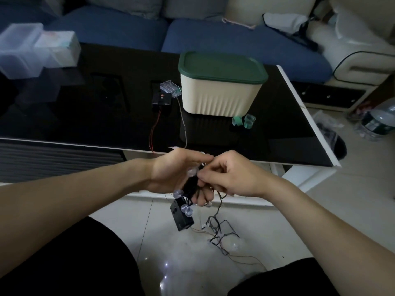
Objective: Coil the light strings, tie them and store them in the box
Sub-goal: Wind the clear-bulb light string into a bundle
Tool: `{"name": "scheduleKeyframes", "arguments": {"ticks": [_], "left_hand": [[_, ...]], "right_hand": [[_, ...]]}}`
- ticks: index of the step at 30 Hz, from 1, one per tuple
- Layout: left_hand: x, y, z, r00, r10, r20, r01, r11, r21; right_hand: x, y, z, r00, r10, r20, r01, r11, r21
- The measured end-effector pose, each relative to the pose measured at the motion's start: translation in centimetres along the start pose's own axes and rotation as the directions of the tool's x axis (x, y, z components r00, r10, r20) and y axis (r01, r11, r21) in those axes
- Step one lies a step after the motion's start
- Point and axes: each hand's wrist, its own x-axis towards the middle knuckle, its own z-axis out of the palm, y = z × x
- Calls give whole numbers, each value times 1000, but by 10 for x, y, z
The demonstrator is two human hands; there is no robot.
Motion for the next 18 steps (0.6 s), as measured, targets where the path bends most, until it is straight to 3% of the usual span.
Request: {"name": "scheduleKeyframes", "arguments": {"ticks": [5,10,14,18], "left_hand": [[4,0,0,997,9,-77,-9,1000,3],[7,-2,-8,918,58,-392,-20,995,101],[8,-2,-8,870,75,-487,-112,993,-48],[5,4,-3,884,64,-464,-175,964,-199]], "right_hand": [[-3,7,-13,994,-50,-100,48,999,-25],[-4,6,-13,998,-53,-39,55,998,38],[0,6,-5,1000,-24,1,24,998,-55],[1,1,3,999,-49,-4,48,997,-58]]}}
